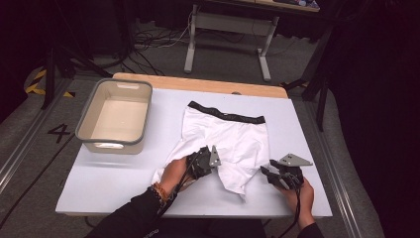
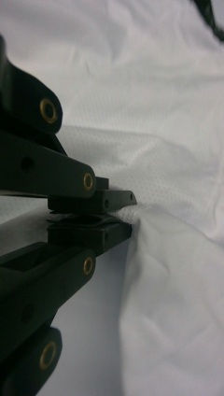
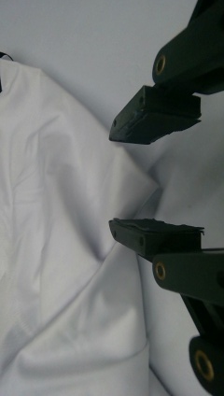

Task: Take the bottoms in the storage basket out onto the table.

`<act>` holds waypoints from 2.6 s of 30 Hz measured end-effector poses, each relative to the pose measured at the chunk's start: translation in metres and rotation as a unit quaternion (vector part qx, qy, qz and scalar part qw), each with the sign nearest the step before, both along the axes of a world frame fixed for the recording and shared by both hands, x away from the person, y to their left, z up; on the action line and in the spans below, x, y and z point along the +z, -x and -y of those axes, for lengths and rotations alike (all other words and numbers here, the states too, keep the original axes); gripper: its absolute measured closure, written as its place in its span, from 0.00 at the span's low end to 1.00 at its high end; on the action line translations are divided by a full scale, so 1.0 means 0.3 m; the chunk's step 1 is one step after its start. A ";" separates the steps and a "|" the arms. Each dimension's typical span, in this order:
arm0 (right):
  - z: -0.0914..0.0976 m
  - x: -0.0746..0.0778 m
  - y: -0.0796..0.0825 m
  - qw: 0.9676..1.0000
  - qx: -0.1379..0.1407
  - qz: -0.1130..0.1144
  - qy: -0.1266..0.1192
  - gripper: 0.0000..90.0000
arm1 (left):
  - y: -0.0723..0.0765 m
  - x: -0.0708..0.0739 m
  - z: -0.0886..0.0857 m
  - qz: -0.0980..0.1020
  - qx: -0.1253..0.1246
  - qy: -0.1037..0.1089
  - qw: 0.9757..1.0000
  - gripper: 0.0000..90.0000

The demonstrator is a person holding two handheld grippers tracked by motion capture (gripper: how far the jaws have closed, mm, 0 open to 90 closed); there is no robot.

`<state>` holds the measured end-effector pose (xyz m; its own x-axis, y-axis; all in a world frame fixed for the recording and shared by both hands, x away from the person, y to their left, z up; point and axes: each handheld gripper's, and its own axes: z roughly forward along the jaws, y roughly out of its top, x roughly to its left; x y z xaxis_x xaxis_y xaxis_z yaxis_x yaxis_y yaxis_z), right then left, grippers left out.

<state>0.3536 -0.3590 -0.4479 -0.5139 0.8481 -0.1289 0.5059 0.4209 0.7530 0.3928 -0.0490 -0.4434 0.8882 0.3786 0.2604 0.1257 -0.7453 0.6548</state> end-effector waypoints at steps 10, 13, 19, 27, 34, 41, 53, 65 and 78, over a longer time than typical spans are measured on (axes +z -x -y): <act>-0.011 0.004 -0.081 1.000 -0.014 0.011 0.002 0.61 | -0.136 0.064 -0.120 0.016 0.078 0.038 0.996 0.96; -0.024 0.007 -0.089 1.000 -0.009 0.013 -0.002 0.62 | -0.174 0.057 -0.146 -0.002 0.095 0.054 0.994 0.96; -0.064 0.002 -0.082 0.999 0.047 0.001 -0.004 0.59 | -0.232 0.038 -0.195 -0.017 0.129 0.066 0.989 0.96; -0.167 -0.008 -0.117 0.995 0.102 -0.006 0.008 0.68 | -0.204 0.062 -0.228 -0.020 0.136 0.096 0.986 0.88; -0.184 0.016 -0.085 0.991 0.127 0.019 0.035 0.96 | -0.121 0.101 -0.287 -0.006 0.120 0.147 0.982 0.79; -0.098 0.129 0.006 0.992 0.111 0.050 -0.021 0.97 | -0.006 0.105 -0.343 0.013 0.107 0.163 0.981 0.69; 0.059 0.200 0.079 0.994 0.005 0.088 -0.060 0.94 | 0.227 0.052 -0.380 0.001 0.035 0.134 0.990 0.59; 0.043 0.162 0.072 0.994 -0.001 0.091 -0.055 0.72 | 0.261 -0.029 -0.400 -0.029 0.031 0.095 0.995 0.51; -0.278 0.154 0.131 0.983 0.163 0.072 -0.043 0.50 | 0.302 -0.050 -0.410 -0.061 0.016 0.101 0.993 0.65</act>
<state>0.3143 -0.2755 -0.4019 -0.7415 0.6530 -0.1540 0.2415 0.4739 0.8468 0.3022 0.0740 -0.4584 0.8955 0.4401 0.0665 0.2350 -0.5943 0.7692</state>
